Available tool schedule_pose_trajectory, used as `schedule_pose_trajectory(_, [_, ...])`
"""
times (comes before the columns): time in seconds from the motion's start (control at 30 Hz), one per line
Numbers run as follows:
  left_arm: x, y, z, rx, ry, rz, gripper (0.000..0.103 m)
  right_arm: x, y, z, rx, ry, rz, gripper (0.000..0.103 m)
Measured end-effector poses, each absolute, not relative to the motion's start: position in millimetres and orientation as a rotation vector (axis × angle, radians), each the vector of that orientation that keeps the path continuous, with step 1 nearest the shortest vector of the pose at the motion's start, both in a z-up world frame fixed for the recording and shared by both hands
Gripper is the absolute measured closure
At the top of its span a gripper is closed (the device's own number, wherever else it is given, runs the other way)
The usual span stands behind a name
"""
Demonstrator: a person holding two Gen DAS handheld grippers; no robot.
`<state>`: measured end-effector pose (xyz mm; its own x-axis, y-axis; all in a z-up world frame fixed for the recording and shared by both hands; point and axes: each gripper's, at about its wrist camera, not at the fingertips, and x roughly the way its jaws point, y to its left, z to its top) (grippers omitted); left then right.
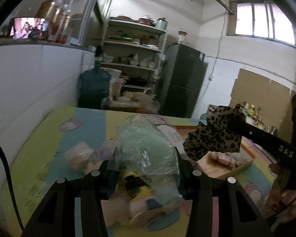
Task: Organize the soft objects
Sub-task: 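Carry the clear bag and leopard-print cloth with both grippers over the tray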
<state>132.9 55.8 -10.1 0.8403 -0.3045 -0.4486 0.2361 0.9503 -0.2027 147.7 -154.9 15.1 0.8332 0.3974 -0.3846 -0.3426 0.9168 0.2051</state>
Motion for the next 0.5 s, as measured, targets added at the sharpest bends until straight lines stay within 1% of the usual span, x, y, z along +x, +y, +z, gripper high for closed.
schedule_pose_trajectory(0.5, [166, -33, 8, -0.090, 0.505, -0.405, 0.055, 151, -247, 28, 0.194, 0.398, 0.275, 0.094])
